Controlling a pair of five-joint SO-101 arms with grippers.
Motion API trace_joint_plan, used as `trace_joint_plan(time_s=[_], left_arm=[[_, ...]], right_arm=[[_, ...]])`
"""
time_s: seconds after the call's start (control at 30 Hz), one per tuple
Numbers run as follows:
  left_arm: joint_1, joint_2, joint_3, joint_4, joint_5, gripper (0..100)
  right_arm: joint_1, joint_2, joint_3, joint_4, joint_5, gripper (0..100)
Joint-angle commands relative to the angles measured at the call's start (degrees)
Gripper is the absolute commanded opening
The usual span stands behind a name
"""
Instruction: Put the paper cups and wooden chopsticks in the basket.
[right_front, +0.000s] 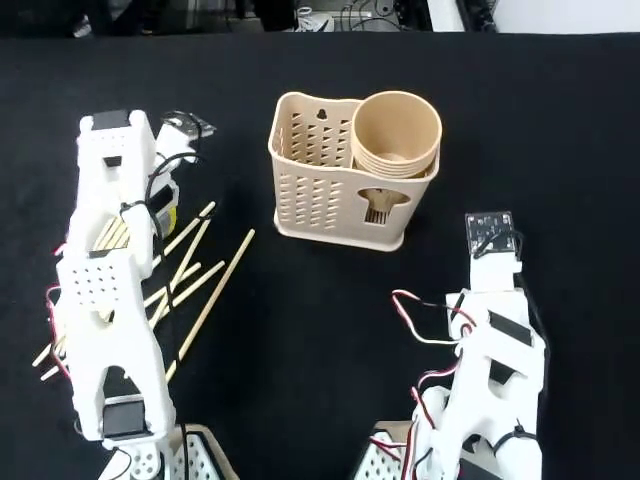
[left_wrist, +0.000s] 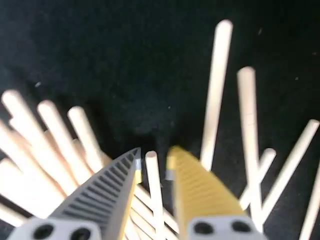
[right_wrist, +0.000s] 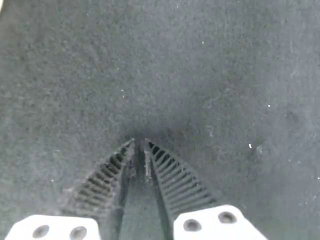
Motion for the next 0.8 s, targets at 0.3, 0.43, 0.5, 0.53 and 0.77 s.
trace_joint_plan(time_s=[0.3, 0.43, 0.5, 0.53, 0.77], left_arm=[[0.57, 0.88, -16.66, 6.95, -0.09, 3], [1.01, -2.73, -16.66, 6.95, 4.31, 3], [1.36, -6.59, -14.55, 6.95, 5.89, 3], [1.71, -9.05, -13.23, 6.95, 6.42, 3], [2.51, -30.51, -0.66, 6.95, 8.26, 3]], right_arm=[[0.26, -1.19, -0.92, -0.62, -0.62, 1.9], [0.26, -1.19, -0.92, -0.62, -0.62, 1.9], [0.26, -1.19, -0.92, -0.62, -0.62, 1.9], [0.26, -1.19, -0.92, -0.62, -0.62, 1.9], [0.26, -1.19, -0.92, -0.62, -0.62, 1.9]])
